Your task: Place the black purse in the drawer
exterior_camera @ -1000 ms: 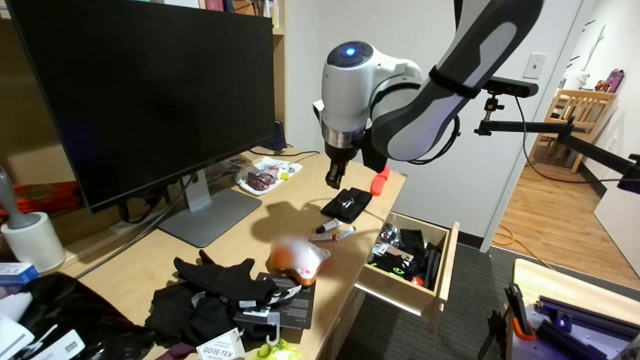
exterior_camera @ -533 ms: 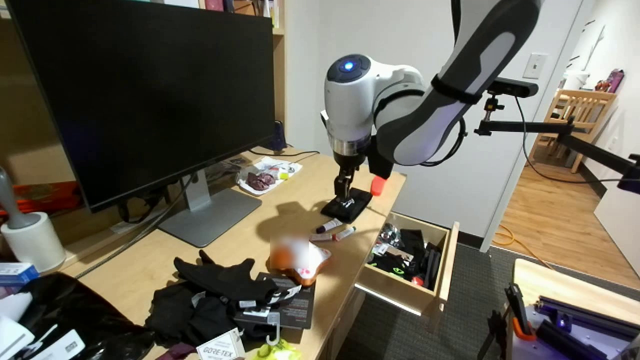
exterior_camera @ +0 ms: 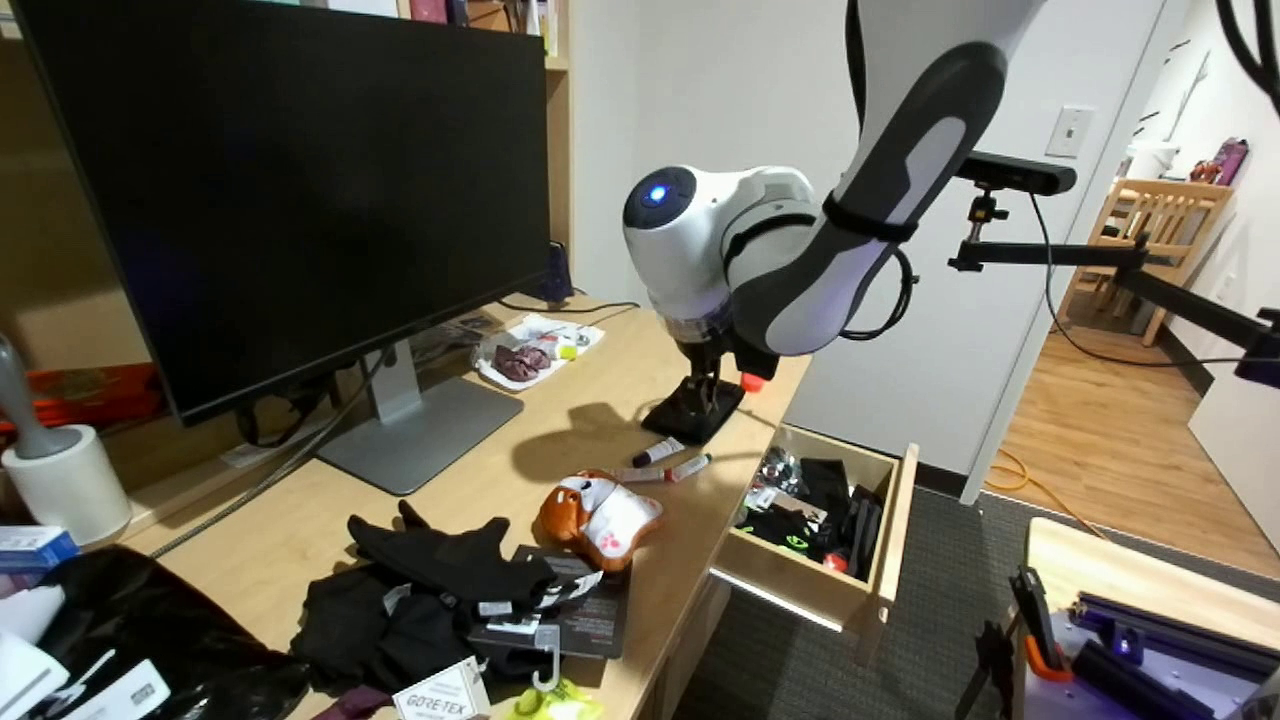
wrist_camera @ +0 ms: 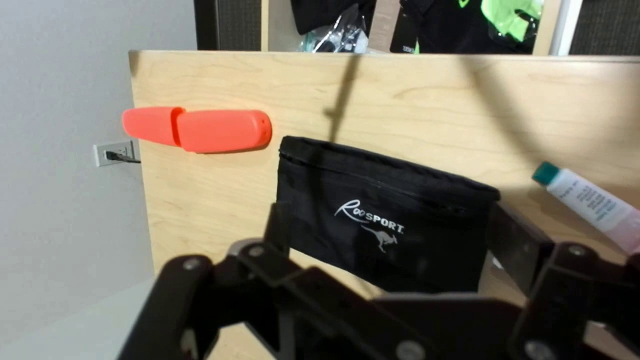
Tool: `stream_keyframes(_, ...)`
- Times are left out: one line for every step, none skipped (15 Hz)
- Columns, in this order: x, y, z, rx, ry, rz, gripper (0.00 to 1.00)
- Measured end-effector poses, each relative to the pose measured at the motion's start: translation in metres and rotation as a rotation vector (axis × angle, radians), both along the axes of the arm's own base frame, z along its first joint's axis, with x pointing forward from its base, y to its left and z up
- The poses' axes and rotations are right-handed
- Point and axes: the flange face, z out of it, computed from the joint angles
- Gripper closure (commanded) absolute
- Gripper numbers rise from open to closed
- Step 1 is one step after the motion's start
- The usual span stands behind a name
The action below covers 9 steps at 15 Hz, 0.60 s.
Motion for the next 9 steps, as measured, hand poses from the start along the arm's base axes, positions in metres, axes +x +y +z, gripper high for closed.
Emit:
stream_keyframes(0.001,-0.002,-0.005,-0.02,0.03,0.026,0.0)
stream_keyframes(0.002,-0.003,-0.011,-0.039,0.064,0.059,0.0)
stream_keyframes(0.003,-0.005,-0.017,-0.057,0.094,0.09,0.0)
stream_keyframes(0.005,-0.006,-0.022,-0.077,0.125,0.126,0.0)
stream_keyframes(0.006,-0.006,-0.026,-0.094,0.153,0.162,0.0)
stream_keyframes(0.007,-0.006,-0.031,-0.11,0.18,0.201,0.0)
stream_keyframes(0.007,-0.006,-0.035,-0.125,0.208,0.241,0.0)
stream_keyframes(0.007,-0.005,-0.039,-0.137,0.236,0.281,0.0)
stream_keyframes(0.006,-0.004,-0.044,-0.148,0.266,0.321,0.0)
